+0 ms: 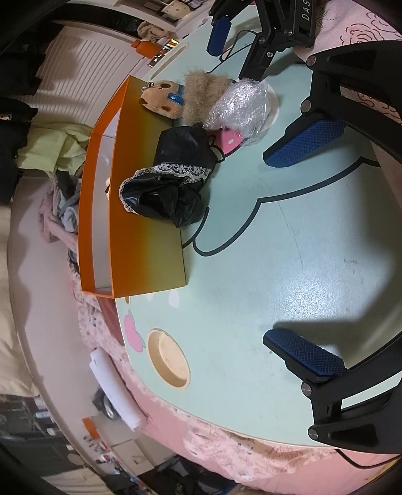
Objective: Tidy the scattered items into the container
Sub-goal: 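Reach for and grasp the brown teddy bear keychain with the right gripper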
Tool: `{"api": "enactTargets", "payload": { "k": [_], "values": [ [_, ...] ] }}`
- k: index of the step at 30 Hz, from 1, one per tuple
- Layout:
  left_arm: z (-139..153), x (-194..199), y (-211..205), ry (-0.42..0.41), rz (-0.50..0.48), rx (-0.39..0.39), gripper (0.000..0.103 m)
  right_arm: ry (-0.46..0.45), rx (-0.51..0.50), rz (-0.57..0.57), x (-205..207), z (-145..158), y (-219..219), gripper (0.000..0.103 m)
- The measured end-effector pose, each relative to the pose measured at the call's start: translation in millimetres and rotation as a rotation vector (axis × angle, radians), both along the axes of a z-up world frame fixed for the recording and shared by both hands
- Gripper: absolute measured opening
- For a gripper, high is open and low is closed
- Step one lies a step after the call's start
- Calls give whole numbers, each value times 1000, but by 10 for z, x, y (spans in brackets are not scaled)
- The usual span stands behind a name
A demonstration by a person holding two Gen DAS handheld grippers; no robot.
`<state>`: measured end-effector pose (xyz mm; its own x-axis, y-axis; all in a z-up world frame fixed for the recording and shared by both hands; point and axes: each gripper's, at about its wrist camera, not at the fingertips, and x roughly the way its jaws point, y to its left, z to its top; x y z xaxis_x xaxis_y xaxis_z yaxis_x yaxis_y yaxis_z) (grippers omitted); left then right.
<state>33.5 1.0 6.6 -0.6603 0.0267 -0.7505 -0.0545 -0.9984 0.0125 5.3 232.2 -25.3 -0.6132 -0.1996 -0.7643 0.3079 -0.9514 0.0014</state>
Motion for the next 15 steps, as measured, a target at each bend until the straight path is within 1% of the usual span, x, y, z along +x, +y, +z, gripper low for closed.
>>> {"api": "enactTargets", "payload": {
  "k": [15],
  "values": [
    [1, -2, -3, 0, 1, 2, 103, -4, 0, 3, -5, -8, -49, 97]
  ]
}}
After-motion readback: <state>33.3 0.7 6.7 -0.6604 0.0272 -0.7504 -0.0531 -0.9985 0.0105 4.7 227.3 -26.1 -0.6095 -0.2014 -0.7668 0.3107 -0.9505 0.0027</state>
